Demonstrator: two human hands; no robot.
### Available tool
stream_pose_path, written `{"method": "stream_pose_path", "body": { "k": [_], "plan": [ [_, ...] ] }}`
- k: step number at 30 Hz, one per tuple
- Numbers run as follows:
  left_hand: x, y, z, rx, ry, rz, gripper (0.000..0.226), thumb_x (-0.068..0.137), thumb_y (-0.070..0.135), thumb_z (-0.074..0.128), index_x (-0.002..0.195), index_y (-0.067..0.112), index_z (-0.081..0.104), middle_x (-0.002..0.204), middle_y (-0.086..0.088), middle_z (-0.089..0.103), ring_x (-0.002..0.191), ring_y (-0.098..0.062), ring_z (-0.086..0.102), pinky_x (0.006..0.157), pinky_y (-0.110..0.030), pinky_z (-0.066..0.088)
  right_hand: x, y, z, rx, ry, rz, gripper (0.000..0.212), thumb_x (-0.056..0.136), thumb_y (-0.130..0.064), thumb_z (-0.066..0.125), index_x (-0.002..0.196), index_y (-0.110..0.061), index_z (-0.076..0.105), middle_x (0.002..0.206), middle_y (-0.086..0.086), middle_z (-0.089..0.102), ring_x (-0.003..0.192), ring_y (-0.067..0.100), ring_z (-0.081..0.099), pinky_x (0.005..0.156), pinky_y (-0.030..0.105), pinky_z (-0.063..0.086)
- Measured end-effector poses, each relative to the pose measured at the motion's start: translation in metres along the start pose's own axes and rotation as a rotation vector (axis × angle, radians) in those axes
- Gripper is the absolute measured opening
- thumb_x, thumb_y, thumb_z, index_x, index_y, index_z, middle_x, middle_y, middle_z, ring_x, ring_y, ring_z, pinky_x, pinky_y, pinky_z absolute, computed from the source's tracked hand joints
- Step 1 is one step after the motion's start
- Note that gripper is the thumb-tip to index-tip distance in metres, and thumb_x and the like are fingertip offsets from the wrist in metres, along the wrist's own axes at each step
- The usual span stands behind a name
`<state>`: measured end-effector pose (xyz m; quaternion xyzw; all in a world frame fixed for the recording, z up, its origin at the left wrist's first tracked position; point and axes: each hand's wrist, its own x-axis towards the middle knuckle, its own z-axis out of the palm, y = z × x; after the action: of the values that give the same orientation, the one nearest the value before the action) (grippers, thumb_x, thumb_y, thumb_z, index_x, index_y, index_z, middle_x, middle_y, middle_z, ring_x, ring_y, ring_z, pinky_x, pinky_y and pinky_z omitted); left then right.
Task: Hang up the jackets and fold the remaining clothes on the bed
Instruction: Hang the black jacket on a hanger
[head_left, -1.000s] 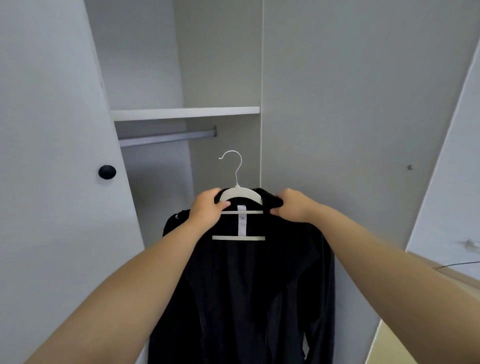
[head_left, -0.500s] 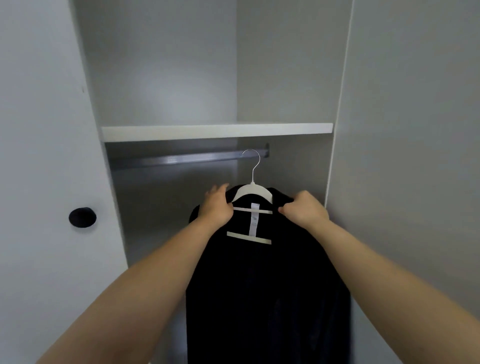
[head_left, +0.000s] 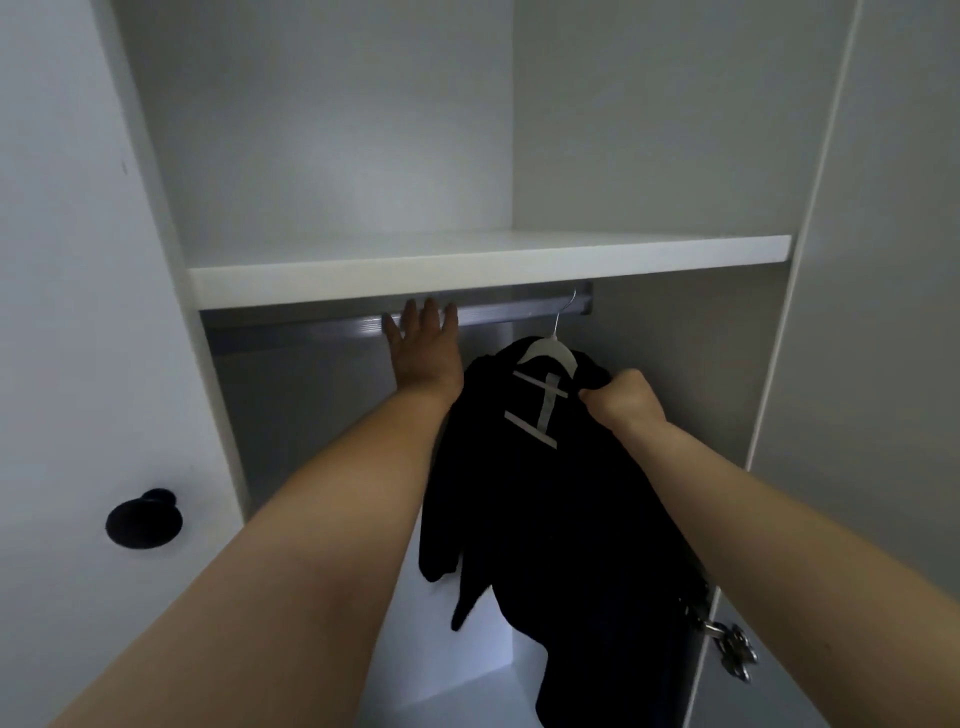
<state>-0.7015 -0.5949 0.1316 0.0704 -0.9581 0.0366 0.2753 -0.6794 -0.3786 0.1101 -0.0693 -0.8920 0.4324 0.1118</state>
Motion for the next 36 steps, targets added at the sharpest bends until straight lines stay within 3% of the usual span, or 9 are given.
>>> {"method": "stream_pose_path", "body": {
  "k": [3, 8, 10, 12, 13, 17, 21, 32, 36],
  "plan": [
    [0.012, -0.004, 0.000, 0.049, 0.107, 0.067, 0.053, 0.095, 0.026, 0.051, 0.144, 0.013, 0.035, 0.139, -0.016, 0.042, 0.130, -0.035, 0.036, 0.112, -0.047, 0.019, 0.008, -0.003, 0.004, -0.004, 0.020, -0.004, 0.032, 0.090, -0.024, 0.059, 0.110, 0.001, 0.063, 0.107, 0.019, 0.066, 0.097, 0.031, 0.064, 0.071, 0.027, 0.041],
    [0.025, -0.002, -0.008, 0.157, 0.117, 0.112, 0.033, 0.088, 0.014, 0.058, 0.120, 0.008, 0.056, 0.114, -0.016, 0.060, 0.103, -0.035, 0.057, 0.082, -0.037, 0.046, 0.017, -0.012, 0.002, -0.080, 0.039, 0.002, 0.029, 0.091, -0.016, 0.054, 0.111, 0.003, 0.062, 0.112, 0.020, 0.065, 0.103, 0.032, 0.062, 0.076, 0.028, 0.042],
    [0.029, -0.001, -0.009, 0.310, 0.190, 0.115, 0.022, 0.062, 0.014, 0.069, 0.084, 0.015, 0.070, 0.075, -0.007, 0.067, 0.065, -0.025, 0.066, 0.056, -0.023, 0.048, 0.020, -0.015, 0.001, -0.102, 0.042, 0.007, 0.030, 0.091, -0.015, 0.052, 0.113, 0.004, 0.061, 0.115, 0.020, 0.064, 0.106, 0.033, 0.061, 0.081, 0.030, 0.044],
    [0.037, 0.001, -0.005, 0.270, 0.211, 0.121, 0.014, 0.045, 0.014, 0.061, 0.058, 0.015, 0.066, 0.051, -0.001, 0.059, 0.040, -0.019, 0.058, 0.044, -0.017, 0.043, 0.021, -0.014, 0.003, -0.126, 0.044, 0.011, 0.030, 0.091, -0.014, 0.051, 0.114, 0.003, 0.060, 0.117, 0.020, 0.063, 0.108, 0.032, 0.060, 0.084, 0.031, 0.045],
    [0.040, 0.003, -0.006, 0.266, 0.185, 0.127, 0.015, 0.048, 0.013, 0.055, 0.058, 0.014, 0.066, 0.050, -0.001, 0.059, 0.039, -0.019, 0.058, 0.044, -0.017, 0.044, 0.022, -0.012, 0.005, -0.142, 0.048, 0.015, 0.029, 0.092, -0.014, 0.051, 0.114, 0.003, 0.060, 0.118, 0.019, 0.063, 0.109, 0.032, 0.060, 0.084, 0.031, 0.045],
    [0.038, 0.009, 0.001, 0.364, 0.061, 0.129, 0.035, 0.072, 0.007, 0.041, 0.095, 0.013, 0.067, 0.081, -0.006, 0.069, 0.066, -0.023, 0.068, 0.061, -0.025, 0.053, 0.023, 0.001, 0.010, -0.202, 0.061, 0.041, 0.027, 0.093, -0.012, 0.049, 0.113, 0.002, 0.061, 0.120, 0.017, 0.062, 0.110, 0.030, 0.059, 0.079, 0.027, 0.042],
    [0.045, 0.002, 0.013, 0.288, 0.136, 0.137, 0.036, 0.060, 0.011, 0.035, 0.067, 0.017, 0.070, 0.054, 0.001, 0.062, 0.041, -0.016, 0.056, 0.049, -0.016, 0.044, 0.028, 0.007, 0.008, -0.225, 0.099, 0.031, 0.029, 0.094, -0.012, 0.049, 0.117, 0.003, 0.060, 0.124, 0.018, 0.060, 0.115, 0.031, 0.057, 0.089, 0.030, 0.045],
    [0.044, -0.003, 0.015, 0.326, 0.300, 0.204, 0.046, 0.057, 0.001, 0.028, 0.068, 0.014, 0.071, 0.052, -0.004, 0.059, 0.040, -0.015, 0.053, 0.050, -0.016, 0.032, 0.038, 0.013, 0.017, -0.497, 0.163, -0.041, 0.029, 0.096, -0.012, 0.048, 0.121, 0.000, 0.055, 0.126, 0.016, 0.059, 0.115, 0.030, 0.057, 0.088, 0.031, 0.047],
    [0.044, -0.003, 0.019, 0.390, 0.322, 0.175, 0.049, 0.057, 0.000, 0.027, 0.073, 0.014, 0.071, 0.054, -0.005, 0.060, 0.040, -0.016, 0.053, 0.050, -0.016, 0.040, 0.040, 0.015, 0.018, -0.625, 0.113, -0.093, 0.034, 0.096, -0.013, 0.048, 0.127, 0.002, 0.048, 0.128, 0.017, 0.057, 0.116, 0.030, 0.057, 0.088, 0.033, 0.048]
  ]
}}
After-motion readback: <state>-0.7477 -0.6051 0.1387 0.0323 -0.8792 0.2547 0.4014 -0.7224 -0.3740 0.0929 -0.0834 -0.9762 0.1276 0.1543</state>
